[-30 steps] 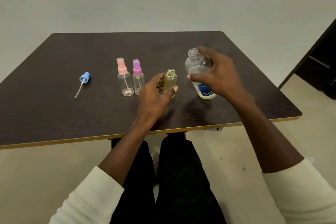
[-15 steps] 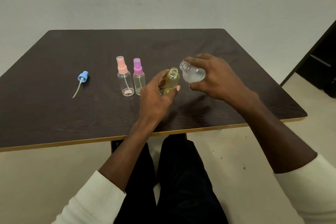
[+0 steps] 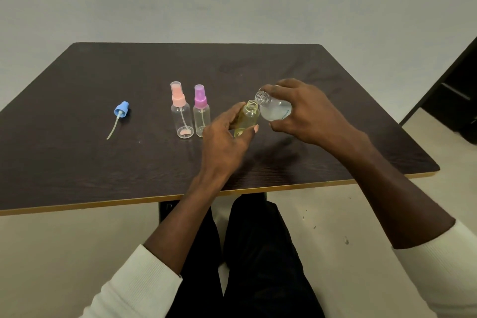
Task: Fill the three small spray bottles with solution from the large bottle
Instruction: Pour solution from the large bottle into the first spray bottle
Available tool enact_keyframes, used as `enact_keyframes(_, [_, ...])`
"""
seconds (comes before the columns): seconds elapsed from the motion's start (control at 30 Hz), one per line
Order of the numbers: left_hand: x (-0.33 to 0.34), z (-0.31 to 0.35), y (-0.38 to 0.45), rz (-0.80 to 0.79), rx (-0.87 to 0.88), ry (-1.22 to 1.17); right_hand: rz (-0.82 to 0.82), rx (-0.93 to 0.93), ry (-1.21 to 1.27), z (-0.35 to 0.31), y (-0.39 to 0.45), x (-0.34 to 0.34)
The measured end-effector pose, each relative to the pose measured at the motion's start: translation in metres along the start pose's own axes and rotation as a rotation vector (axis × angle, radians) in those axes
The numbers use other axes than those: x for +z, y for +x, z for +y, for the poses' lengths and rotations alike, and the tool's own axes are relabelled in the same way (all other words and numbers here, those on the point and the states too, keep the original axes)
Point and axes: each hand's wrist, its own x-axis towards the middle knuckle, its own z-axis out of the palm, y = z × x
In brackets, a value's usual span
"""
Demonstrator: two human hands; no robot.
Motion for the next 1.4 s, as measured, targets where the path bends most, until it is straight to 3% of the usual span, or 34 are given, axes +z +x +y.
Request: enact_keyframes(1.4, [0.001,-0.001,0.0,-0.014,-0.109,-0.052,-0.056,-0.051,-0.148,-0.01,0.01,-0.004])
